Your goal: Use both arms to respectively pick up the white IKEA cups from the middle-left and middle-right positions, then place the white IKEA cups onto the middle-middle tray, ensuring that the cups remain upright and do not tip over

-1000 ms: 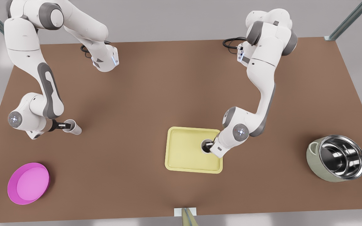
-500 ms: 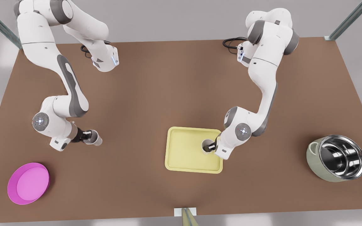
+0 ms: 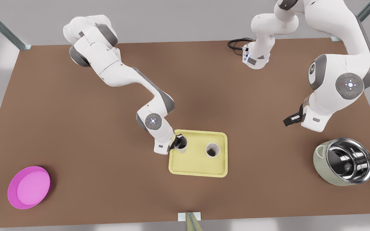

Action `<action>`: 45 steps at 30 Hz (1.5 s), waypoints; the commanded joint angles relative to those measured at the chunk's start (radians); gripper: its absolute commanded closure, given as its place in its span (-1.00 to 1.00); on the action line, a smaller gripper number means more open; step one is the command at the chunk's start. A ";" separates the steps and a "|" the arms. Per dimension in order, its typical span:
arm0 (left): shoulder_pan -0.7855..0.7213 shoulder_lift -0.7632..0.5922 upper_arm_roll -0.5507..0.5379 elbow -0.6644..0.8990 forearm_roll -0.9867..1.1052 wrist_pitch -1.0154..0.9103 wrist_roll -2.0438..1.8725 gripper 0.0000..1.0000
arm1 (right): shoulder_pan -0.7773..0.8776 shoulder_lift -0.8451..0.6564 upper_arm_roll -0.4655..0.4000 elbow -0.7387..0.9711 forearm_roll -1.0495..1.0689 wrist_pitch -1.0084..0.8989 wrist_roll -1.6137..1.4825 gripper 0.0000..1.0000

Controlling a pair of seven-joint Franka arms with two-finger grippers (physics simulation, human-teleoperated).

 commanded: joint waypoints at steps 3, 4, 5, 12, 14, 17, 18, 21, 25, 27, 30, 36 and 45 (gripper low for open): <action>0.000 -0.004 -0.002 0.001 0.005 -0.063 0.495 -1.00 | 0.013 0.050 0.000 0.042 -0.034 0.020 0.510 0.57; 0.000 -0.004 -0.002 0.001 0.003 -0.064 0.494 -1.00 | 0.013 0.058 0.000 0.042 -0.042 0.020 0.508 0.57; 0.000 -0.004 -0.002 0.001 0.003 -0.064 0.494 -1.00 | 0.013 0.064 0.000 0.042 -0.050 0.020 0.508 0.57; 0.010 -0.002 0.000 0.001 -0.024 -0.064 0.494 -1.00 | 0.013 0.065 0.000 0.039 -0.093 0.020 0.508 -1.00; 0.011 -0.002 0.000 0.001 -0.024 -0.064 0.494 -1.00 | 0.012 0.058 0.000 0.036 -0.094 0.014 0.507 -1.00; 0.016 -0.001 0.000 0.001 -0.024 -0.063 0.495 -1.00 | 0.000 0.047 0.000 0.036 -0.093 0.004 0.501 -1.00; 0.016 0.001 0.000 0.001 -0.024 -0.063 0.495 -1.00 | -0.002 0.032 0.000 0.031 -0.093 -0.013 0.497 -1.00; 0.017 0.001 0.000 0.001 -0.026 -0.052 0.495 -1.00 | -0.036 -0.089 0.008 -0.017 -0.088 -0.136 0.451 -1.00; 0.019 0.001 0.000 0.001 -0.027 -0.051 0.495 -1.00 | -0.295 -0.176 0.012 -0.014 -0.077 -0.605 0.200 -1.00; 0.023 0.001 0.000 0.001 -0.027 -0.051 0.495 -1.00 | -0.388 -0.133 -0.044 -0.006 -0.091 -0.664 0.146 -1.00; 0.033 0.015 0.001 0.001 -0.041 -0.051 0.495 -1.00 | -0.464 -0.228 -0.087 0.097 -0.082 -0.760 -0.030 -1.00; 0.033 0.026 -0.034 0.000 -0.061 -0.061 0.494 -1.00 | -0.407 -0.596 -0.175 -0.052 0.029 -0.900 -0.033 -1.00; 0.039 0.021 -0.036 0.000 -0.066 -0.093 0.494 -1.00 | -0.430 -0.636 -0.175 -0.060 0.047 -0.902 -0.044 -1.00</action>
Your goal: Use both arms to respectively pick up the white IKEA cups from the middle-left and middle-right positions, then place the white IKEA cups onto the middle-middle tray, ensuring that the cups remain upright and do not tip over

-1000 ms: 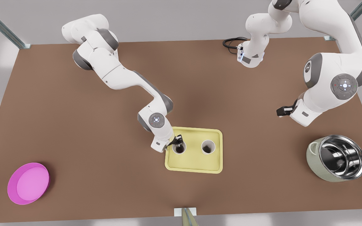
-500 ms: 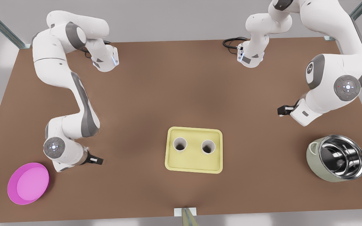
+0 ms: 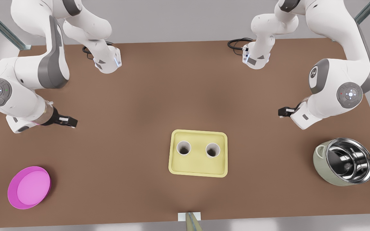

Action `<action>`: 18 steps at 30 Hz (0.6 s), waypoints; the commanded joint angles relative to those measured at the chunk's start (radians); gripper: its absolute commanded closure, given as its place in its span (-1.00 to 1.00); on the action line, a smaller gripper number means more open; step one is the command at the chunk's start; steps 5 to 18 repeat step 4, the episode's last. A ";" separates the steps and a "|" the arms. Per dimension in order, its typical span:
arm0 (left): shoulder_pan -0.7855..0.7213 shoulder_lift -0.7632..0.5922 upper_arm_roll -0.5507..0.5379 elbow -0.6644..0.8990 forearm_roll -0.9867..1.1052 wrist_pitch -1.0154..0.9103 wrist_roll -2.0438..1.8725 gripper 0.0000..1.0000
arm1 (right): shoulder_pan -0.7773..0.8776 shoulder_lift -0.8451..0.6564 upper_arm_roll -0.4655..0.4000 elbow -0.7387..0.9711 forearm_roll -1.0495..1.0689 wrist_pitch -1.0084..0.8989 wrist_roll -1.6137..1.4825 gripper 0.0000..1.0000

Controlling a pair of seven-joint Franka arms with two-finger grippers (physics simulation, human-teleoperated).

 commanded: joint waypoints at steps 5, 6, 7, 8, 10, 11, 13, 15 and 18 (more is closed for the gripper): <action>0.006 0.004 -0.001 0.000 -0.001 -0.100 0.042 -1.00 | -0.010 -0.081 0.001 -0.100 0.030 -0.003 -0.141 -1.00; 0.006 0.004 -0.001 0.000 -0.001 -0.100 0.042 -1.00 | -0.010 -0.081 0.001 -0.100 0.030 -0.003 -0.141 -1.00; 0.006 0.004 -0.001 0.000 -0.001 -0.100 0.042 -1.00 | -0.010 -0.081 0.001 -0.100 0.030 -0.003 -0.141 -1.00; 0.006 0.004 -0.001 0.000 -0.001 -0.100 0.042 -1.00 | -0.010 -0.081 0.001 -0.100 0.030 -0.003 -0.141 -1.00; 0.006 0.004 -0.001 0.000 -0.001 -0.100 0.042 -1.00 | -0.010 -0.081 0.001 -0.100 0.030 -0.003 -0.141 -1.00; 0.006 0.004 -0.001 0.000 -0.001 -0.100 0.042 -1.00 | -0.010 -0.081 0.001 -0.100 0.030 -0.003 -0.141 -1.00; 0.006 0.004 -0.001 0.000 -0.001 -0.100 0.042 -1.00 | -0.010 -0.081 0.001 -0.100 0.030 -0.003 -0.141 -1.00; 0.006 0.004 -0.001 0.000 -0.001 -0.100 0.042 -1.00 | -0.010 -0.081 0.001 -0.100 0.030 -0.003 -0.141 -1.00; 0.006 0.004 -0.001 0.000 -0.001 -0.100 0.042 -1.00 | -0.010 -0.081 0.001 -0.100 0.030 -0.003 -0.141 -1.00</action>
